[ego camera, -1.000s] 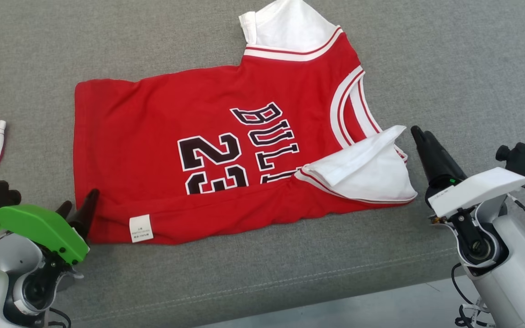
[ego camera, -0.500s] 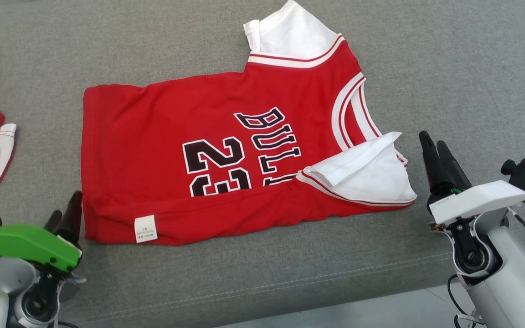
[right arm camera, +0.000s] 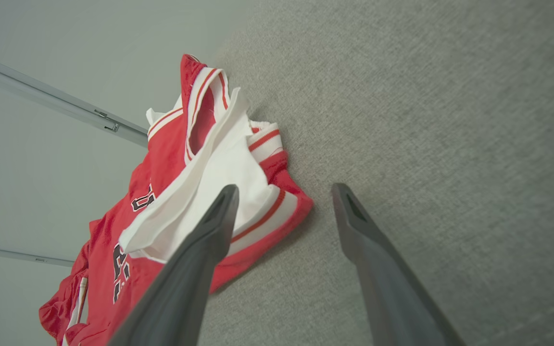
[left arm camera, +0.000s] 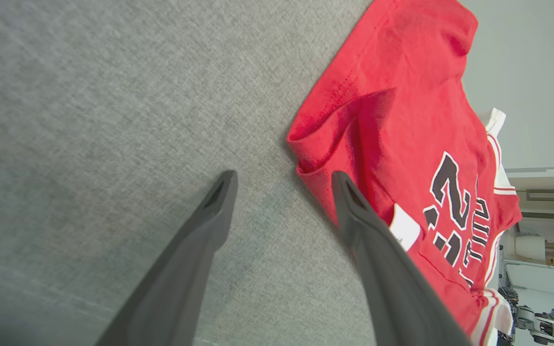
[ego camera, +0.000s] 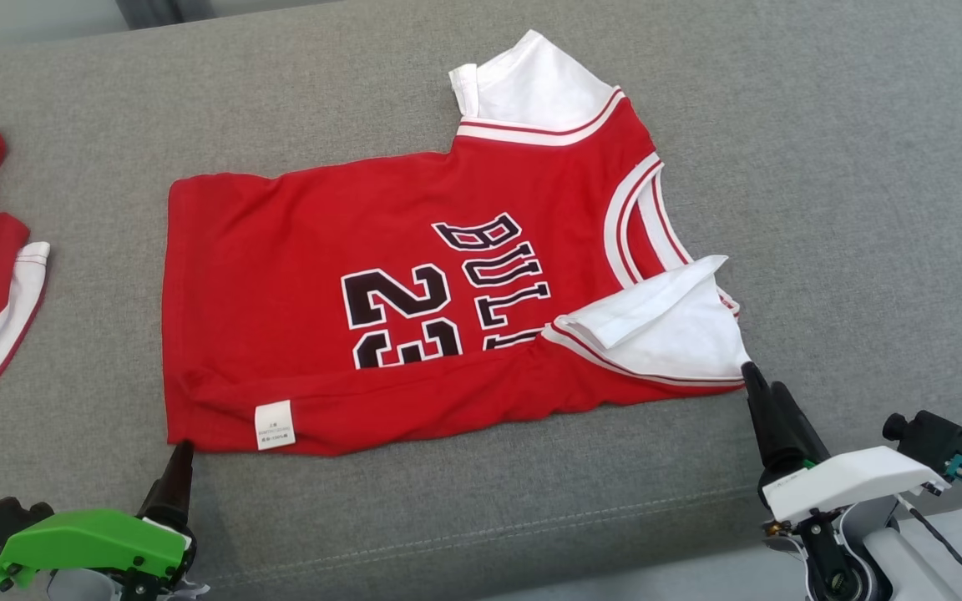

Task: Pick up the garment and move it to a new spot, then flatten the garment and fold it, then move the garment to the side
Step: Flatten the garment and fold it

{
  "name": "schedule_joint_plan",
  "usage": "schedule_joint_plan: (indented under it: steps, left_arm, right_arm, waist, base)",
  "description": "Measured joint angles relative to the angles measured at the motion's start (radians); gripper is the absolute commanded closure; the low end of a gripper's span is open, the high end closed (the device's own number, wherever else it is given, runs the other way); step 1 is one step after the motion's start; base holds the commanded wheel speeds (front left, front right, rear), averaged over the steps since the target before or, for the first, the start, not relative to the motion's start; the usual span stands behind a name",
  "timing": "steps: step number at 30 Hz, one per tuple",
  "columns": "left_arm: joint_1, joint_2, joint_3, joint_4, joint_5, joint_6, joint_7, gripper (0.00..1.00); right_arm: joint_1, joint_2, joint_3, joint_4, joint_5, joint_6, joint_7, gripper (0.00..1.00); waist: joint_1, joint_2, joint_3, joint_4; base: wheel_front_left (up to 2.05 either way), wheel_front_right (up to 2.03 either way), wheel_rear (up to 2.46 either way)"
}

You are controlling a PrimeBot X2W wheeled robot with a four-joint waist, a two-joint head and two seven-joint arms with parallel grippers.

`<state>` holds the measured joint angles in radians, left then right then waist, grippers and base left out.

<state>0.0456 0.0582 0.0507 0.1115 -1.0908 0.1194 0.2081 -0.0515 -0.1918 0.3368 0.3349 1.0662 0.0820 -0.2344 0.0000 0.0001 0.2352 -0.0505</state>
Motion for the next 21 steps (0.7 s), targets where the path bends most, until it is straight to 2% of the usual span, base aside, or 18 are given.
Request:
schedule_joint_plan:
  steps: [11,21]
  left_arm:
    - [-0.007,0.001,-0.005,0.025,-0.017,0.000,-0.019,0.00]
    - [-0.042,0.001,-0.026,0.044,-0.018,-0.014,-0.026,0.00]
  right_arm:
    - [0.003,0.053,0.016,0.019,0.019,0.006,-0.003,0.00]
    - [-0.002,0.067,0.008,0.050,0.026,0.015,-0.004,0.00]
  waist:
    - [0.0000,0.0000,0.011,0.004]
    - [0.0000,0.0000,0.022,0.005]
  base:
    - [0.00,0.00,0.00]
    - [0.00,0.00,0.00]
